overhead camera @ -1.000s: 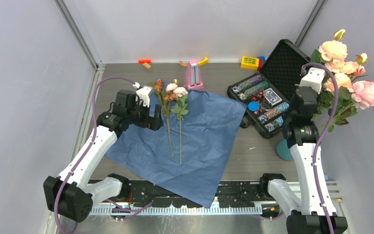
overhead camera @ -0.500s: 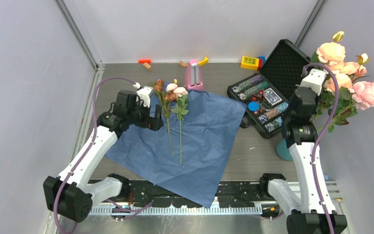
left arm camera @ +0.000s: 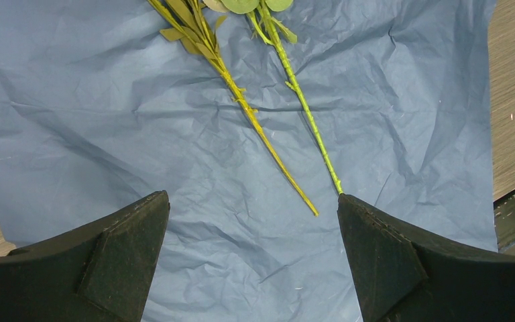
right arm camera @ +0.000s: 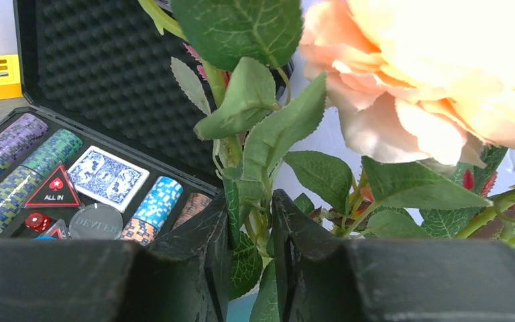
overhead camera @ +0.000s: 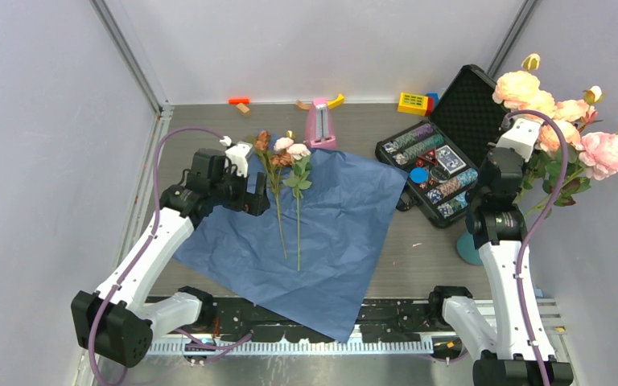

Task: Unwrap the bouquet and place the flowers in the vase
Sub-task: Insert the fake flower into the vase.

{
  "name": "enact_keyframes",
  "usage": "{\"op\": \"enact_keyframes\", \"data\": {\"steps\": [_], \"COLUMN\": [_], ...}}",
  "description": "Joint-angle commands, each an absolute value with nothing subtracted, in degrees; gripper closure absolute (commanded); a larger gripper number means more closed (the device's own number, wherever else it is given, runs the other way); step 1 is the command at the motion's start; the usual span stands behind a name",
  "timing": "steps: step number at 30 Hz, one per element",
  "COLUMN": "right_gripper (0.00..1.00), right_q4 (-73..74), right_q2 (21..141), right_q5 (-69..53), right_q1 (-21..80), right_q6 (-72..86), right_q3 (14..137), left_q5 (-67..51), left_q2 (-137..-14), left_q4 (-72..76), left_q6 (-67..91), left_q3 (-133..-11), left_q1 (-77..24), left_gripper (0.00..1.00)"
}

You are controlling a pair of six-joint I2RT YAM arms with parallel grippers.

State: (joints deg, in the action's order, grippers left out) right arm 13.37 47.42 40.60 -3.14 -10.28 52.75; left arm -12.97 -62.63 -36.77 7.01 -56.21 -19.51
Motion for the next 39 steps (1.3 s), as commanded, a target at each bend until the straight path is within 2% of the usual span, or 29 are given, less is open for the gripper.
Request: {"op": "enact_keyframes", "data": {"steps": [1,4,7,13,21,39], "right_gripper": [0.69,0.71,0.85,0.99,1.0,0.98], "right_q4": [13.4,13.8,14.0,15.1,16.6,16.4], "right_q2": [46.7,46.7,46.8,46.5,44.8,43.6], "right_q5": [39.5,39.1,38.6,37.0,35.4,42.5], "right_q1": [-3.4,-3.4,-3.4,-3.4,-3.4,-3.4], "right_q6": [-8.0,-7.8,-7.7,-6.1,-2.3,-0.1], "right_q3": [53.1,53.2,53.3,53.4,52.6,50.2], "left_q5": [-12.3,-12.2,-12.1,-12.2,-12.2,-12.5], "left_q2": [-61.2,-61.2,-61.2,-61.2,-61.0,-61.0], "left_q4": [-36.6,-36.6,-36.5,-36.4,-36.4,-36.3], "left_q6": [6.2,6.1,6.1,6.1,6.1,6.1], "left_q3": [-56.3,-56.3,-56.3,-56.3,-56.3,-56.1], "left_q1": [-19.8,-19.8,-19.7,-19.8,-19.9,-20.4], "left_gripper": [0.0,0.0,0.0,0.0,0.0,0.0]}}
